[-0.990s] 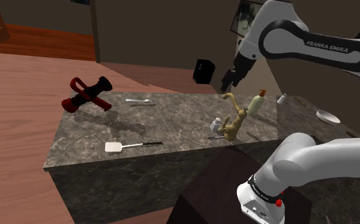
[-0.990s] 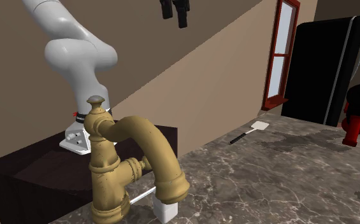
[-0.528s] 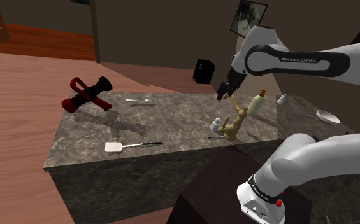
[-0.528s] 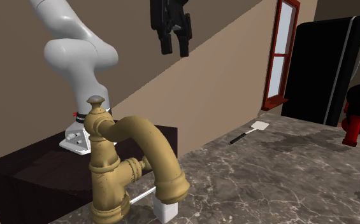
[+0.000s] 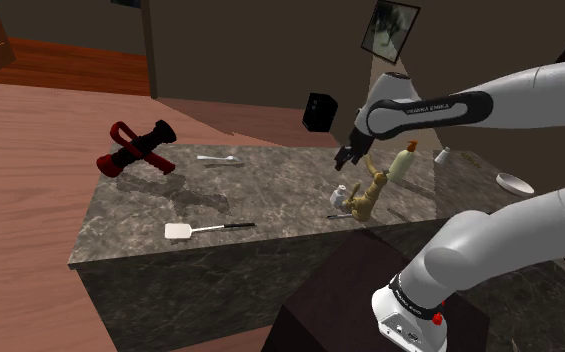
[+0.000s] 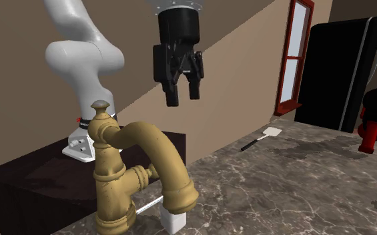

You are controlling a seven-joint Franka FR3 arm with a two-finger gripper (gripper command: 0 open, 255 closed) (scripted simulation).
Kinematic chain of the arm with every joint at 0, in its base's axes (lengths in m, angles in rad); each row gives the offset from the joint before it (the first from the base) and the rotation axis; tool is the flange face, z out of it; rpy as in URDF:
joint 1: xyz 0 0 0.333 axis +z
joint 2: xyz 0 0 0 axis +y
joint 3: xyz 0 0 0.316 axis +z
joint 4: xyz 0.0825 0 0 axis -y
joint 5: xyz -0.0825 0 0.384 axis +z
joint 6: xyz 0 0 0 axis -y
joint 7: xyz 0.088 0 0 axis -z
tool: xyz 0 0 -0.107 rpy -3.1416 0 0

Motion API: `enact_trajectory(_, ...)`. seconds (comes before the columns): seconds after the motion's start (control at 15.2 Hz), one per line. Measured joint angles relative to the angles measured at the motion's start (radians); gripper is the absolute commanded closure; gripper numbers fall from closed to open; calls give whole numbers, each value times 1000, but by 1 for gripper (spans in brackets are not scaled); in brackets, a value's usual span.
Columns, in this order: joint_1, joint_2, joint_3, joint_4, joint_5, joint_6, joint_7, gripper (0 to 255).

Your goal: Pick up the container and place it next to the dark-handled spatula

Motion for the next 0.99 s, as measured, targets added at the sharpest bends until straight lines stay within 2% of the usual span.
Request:
enact_trajectory(0.33,-11,155,-66,-19,12,168,-45,0)
enact_trajectory(0.46,-10,241,-99,-6,38,239,-82,0)
enact_trajectory(0.73,-4,404,-149,24,132,360,-177,0)
enact_trajectory(0.99,-5,485,-155,37,199,420,-235,0)
